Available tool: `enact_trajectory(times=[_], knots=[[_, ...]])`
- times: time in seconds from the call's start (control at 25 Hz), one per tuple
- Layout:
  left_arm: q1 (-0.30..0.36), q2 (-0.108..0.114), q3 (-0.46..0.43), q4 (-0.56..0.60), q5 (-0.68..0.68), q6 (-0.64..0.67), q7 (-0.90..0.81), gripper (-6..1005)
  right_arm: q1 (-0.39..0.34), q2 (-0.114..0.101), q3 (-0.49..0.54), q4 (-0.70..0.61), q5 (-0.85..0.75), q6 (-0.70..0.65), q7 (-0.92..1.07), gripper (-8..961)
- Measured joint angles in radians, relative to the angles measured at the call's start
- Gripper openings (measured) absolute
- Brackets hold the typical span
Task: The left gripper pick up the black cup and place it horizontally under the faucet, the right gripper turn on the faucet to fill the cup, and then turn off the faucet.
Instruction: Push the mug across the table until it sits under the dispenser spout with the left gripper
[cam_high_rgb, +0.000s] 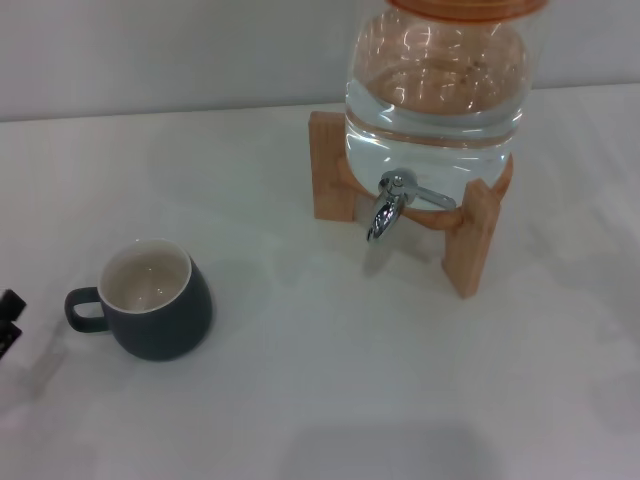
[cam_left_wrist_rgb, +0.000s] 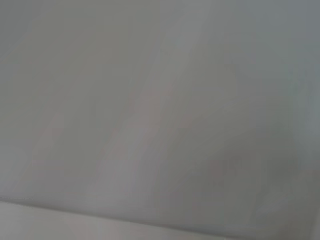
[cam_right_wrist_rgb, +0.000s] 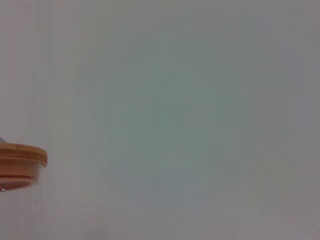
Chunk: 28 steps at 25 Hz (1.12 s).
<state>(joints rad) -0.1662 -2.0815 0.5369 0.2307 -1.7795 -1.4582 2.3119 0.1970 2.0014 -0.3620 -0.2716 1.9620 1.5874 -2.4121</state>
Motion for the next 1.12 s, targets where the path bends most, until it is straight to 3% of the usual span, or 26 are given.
enact_trajectory(times=[0.4, 1.12], knots=[[-0.005, 0.0, 0.003, -0.065, 0.009, 0.053, 0.05, 847, -0.005, 0.001, 0.0, 0.0, 0.0, 0.0, 0.001, 827], [-0.098, -0.001, 0.005, -0.105, 0.075, 0.188, 0.059, 836, 0.0, 0.0, -0.006, 0.0, -0.001, -0.003, 0.001, 828]])
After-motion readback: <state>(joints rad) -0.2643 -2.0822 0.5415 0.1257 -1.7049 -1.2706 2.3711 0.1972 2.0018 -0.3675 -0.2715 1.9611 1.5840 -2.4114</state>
